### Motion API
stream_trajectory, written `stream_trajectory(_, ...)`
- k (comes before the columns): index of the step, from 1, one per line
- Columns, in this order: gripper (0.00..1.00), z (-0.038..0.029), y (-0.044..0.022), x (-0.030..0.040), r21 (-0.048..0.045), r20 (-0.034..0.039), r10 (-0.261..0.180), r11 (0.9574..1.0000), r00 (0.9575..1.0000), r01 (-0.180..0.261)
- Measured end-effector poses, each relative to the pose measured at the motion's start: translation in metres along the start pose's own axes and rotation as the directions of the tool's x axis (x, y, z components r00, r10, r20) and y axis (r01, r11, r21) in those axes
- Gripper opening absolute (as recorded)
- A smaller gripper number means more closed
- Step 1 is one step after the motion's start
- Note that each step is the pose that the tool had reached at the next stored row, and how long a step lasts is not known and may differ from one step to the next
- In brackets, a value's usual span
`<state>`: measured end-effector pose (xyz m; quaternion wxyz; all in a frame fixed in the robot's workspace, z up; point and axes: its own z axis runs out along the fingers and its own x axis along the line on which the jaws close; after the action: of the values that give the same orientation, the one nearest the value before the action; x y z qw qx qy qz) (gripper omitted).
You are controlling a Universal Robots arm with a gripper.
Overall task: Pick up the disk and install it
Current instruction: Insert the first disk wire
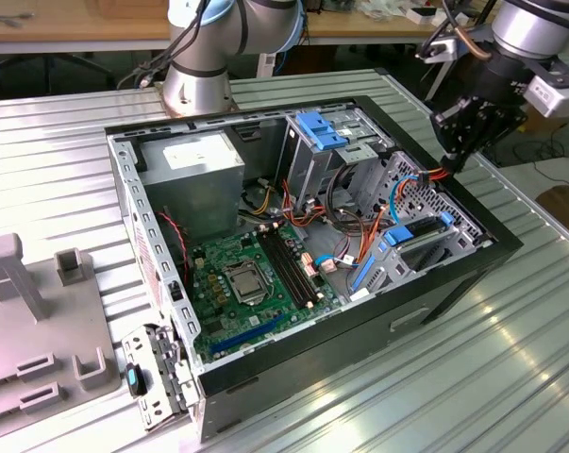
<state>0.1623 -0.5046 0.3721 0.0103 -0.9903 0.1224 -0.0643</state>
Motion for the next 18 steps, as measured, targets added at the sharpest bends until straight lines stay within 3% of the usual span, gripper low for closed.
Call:
stream_trajectory(8,0.16,-0.0002,0.0003,-0.0013,-0.0098,-0.0032,0.079,0.9968,0.9969,-0.079)
stream_trajectory(12,0.16,-0.0003,0.0006,-0.0026,-0.0159,-0.0057,0.129,0.9915,0.9916,-0.129)
stream_trajectory(18,0.16,-0.0006,0.001,-0.004,-0.0256,-0.0103,0.209,0.9775,0.9779,-0.209)
